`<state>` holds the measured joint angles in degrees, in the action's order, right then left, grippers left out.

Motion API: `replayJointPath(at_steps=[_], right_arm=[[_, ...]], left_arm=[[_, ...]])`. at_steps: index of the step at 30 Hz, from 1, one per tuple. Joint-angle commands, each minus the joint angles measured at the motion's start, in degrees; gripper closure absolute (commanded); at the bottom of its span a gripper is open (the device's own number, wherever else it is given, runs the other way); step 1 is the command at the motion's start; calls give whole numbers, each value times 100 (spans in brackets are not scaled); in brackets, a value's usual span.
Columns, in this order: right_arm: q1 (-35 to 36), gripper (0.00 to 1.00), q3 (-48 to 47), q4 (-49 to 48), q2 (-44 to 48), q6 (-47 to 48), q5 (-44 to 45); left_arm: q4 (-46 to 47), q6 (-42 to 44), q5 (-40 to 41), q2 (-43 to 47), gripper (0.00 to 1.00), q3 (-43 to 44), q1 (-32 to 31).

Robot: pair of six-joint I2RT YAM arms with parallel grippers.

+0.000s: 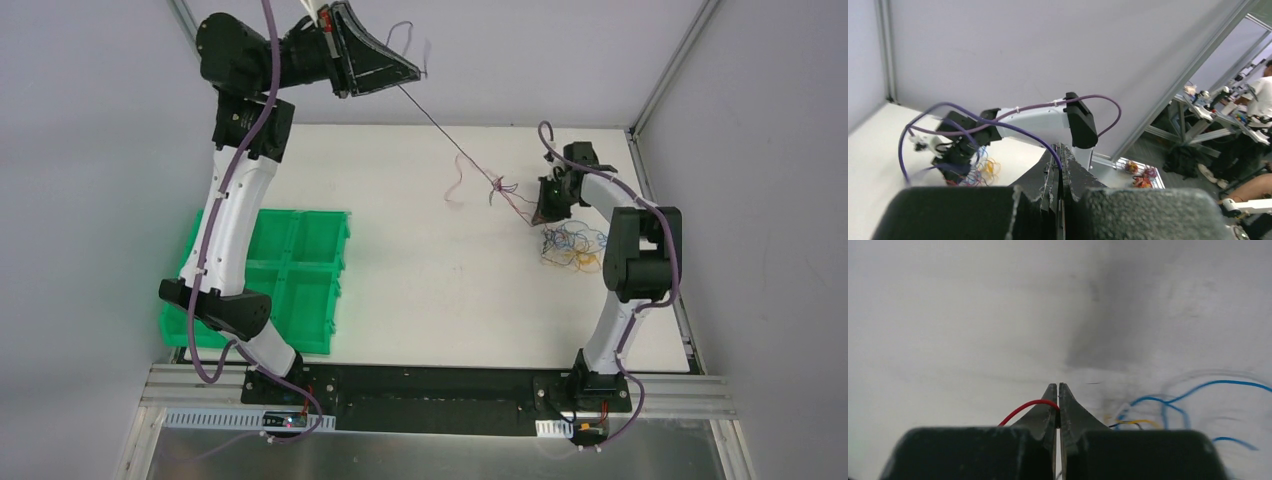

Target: Untangle the cables

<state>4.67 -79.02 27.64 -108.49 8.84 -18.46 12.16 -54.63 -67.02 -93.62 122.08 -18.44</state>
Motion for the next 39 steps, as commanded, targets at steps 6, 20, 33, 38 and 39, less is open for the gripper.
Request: replayJointPath(at_steps=[6,20,33,38,39], right_arm=[[-587,100,-179,152,-689,1475,2007],[-816,100,-320,-38,-1118,1801,2624],[-818,96,-33,1307,607,1840,-443],[-835,51,-774,2172,475,1684,181],[-863,45,-885,2406,466,1720,183]], left_arm=[[1255,-789,151,282,100,577,682],[1761,-1371,491,722,100,908,1869],[-991,26,1306,774,100,-2330,1390],[-2774,1554,1882,-455,100,-2096,960],[-2947,1753,1980,-648,95,-2123,949]])
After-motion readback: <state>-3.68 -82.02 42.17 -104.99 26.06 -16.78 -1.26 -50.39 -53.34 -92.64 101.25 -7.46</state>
